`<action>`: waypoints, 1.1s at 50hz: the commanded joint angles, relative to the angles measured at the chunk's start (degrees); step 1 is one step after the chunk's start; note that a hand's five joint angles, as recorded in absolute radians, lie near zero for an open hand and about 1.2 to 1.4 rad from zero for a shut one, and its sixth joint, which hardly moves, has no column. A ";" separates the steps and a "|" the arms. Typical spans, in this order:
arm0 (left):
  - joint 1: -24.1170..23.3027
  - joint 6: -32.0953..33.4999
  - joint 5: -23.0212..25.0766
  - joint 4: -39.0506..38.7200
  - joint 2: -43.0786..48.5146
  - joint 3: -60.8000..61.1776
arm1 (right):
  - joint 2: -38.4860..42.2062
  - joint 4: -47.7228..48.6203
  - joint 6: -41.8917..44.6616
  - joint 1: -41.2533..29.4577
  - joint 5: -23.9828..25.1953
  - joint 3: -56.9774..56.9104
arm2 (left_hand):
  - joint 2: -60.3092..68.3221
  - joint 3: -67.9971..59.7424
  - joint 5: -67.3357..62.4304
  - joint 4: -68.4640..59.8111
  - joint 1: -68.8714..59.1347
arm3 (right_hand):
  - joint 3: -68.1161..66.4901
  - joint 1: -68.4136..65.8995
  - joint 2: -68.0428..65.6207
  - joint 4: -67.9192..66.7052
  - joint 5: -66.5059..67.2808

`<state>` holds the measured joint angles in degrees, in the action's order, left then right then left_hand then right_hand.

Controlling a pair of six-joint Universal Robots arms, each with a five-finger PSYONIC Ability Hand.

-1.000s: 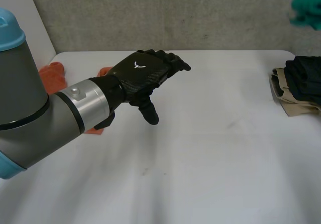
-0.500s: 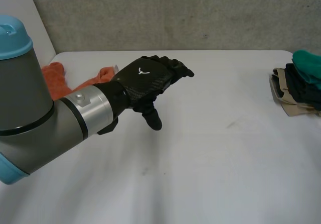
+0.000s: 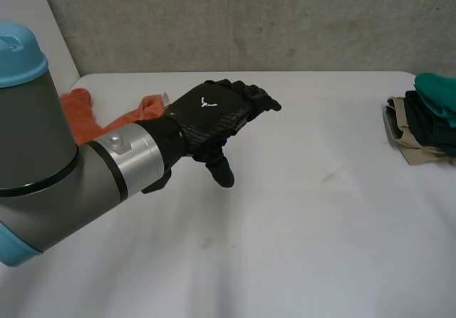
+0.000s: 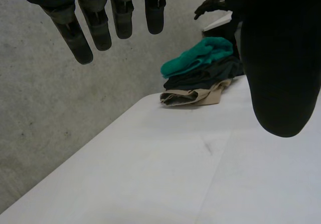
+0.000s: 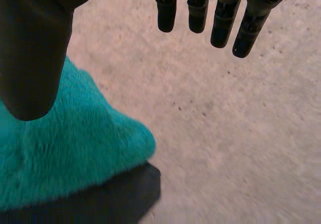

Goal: Fold the laundry.

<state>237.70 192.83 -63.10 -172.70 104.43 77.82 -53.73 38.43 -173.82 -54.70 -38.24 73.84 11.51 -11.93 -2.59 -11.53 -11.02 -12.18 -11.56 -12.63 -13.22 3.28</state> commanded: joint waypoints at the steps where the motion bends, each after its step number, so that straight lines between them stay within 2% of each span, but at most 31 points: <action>1: 0.13 0.00 -0.18 0.00 -0.02 -0.13 | -2.52 -13.01 20.24 3.90 -0.87 -1.23 | 0.89 -0.48 0.19 -0.87 -1.38 | 2.18 1.56 2.63 3.22 -3.28; 5: 0.31 0.00 -0.18 0.00 -0.11 -0.30 | -3.48 -17.33 31.50 4.69 -7.88 -3.69 | 0.89 -0.48 0.19 -0.87 -1.38 | 2.18 1.56 2.63 3.22 -3.28; 6: 0.31 0.00 -0.27 0.00 -0.11 -0.39 | -3.92 -17.94 34.91 4.52 -12.87 -5.18 | 0.89 -0.48 0.19 -0.87 -1.38 | 2.18 1.56 2.63 3.22 -3.28; 10: 0.49 -0.09 -0.45 0.00 -0.54 -0.92 | -5.50 -17.95 37.24 2.69 -23.78 -8.70 | 0.72 -0.31 0.35 -0.70 -1.21 | 2.18 1.56 2.63 3.22 -3.28; 11: 0.57 -0.26 -0.45 -0.09 -1.07 -1.00 | -5.85 -17.86 36.71 1.19 -25.12 -9.06 | 0.72 -0.31 0.35 -0.70 -1.21 | 2.18 1.56 2.63 3.22 -3.28; 14: 0.84 -1.58 -0.71 -0.61 -2.21 -1.18 | -8.91 -17.60 32.08 -5.99 -27.15 -9.50 | 0.56 -0.14 0.52 -0.53 -1.05 | 2.18 1.56 2.63 3.22 -3.28; 20: 2.24 -5.09 -3.52 -3.60 -3.88 -1.09 | -17.27 -18.04 20.29 -17.88 -27.95 -5.20 | 0.22 0.20 0.86 -0.20 -0.71 | 2.18 1.56 2.63 3.22 -3.28; 22: 2.86 -6.15 -3.96 -4.74 -4.59 -0.83 | -22.01 -17.95 14.76 -25.68 -28.64 0.14 | 0.22 0.20 0.86 -0.20 -0.71 | 2.18 1.56 2.63 3.22 -3.28; 26: 4.26 -6.51 -3.87 -5.62 -5.29 -0.13 | -25.54 -17.86 9.82 -34.65 -29.96 8.31 | -0.11 0.53 1.19 0.14 -0.38 | 2.18 1.56 2.63 3.22 -3.28; 32: 6.90 -5.98 -4.49 -5.98 -5.29 0.22 | -25.72 -17.86 9.63 -47.76 -31.72 18.26 | -0.12 0.53 1.19 0.14 -0.37 | 2.18 1.56 2.63 3.22 -3.28; 36: 13.04 -5.19 -7.29 -7.90 -4.68 0.22 | -24.23 -18.21 12.26 -54.44 -36.63 23.80 | 0.22 0.20 0.86 -0.20 -0.71 | 2.18 1.56 2.63 3.22 -3.28; 40: 20.51 -0.55 -12.04 -11.94 -0.30 -0.04 | -22.30 -18.04 16.30 -56.91 -39.80 26.70 | -0.12 0.53 1.19 0.14 -0.37 | 2.18 1.56 2.63 3.22 -3.28; 44: 26.58 9.03 -13.37 -14.50 8.40 -2.23 | -21.77 -18.04 20.69 -57.18 -41.13 28.90 | 0.05 0.37 1.03 -0.03 -0.54 | 2.18 1.56 2.63 3.22 -3.28; 45: 28.33 13.32 -13.37 -14.50 11.81 -3.63 | -21.77 -18.04 21.32 -57.01 -41.22 29.17 | -0.11 0.53 1.19 0.14 -0.38 | 2.18 1.56 2.63 3.22 -3.28; 49: 29.93 22.55 -13.02 -14.68 22.18 -7.05 | -21.68 -18.04 22.47 -56.30 -41.22 30.40 | -0.12 0.53 1.19 0.14 -0.37 | 2.18 1.56 2.63 3.22 -3.28; 55: 31.77 30.05 -13.19 -15.29 33.46 -13.65 | -21.33 -18.04 22.47 -56.30 -41.22 31.72 | -0.28 0.70 1.36 0.31 -0.21 | 2.18 1.56 2.63 3.22 -3.28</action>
<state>267.94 214.67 -76.47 -187.68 126.17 70.47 -75.20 20.38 -151.34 -111.39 -79.71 104.50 11.51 -11.93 -2.58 -11.53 -10.96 -12.18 -11.55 -12.62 -13.22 3.28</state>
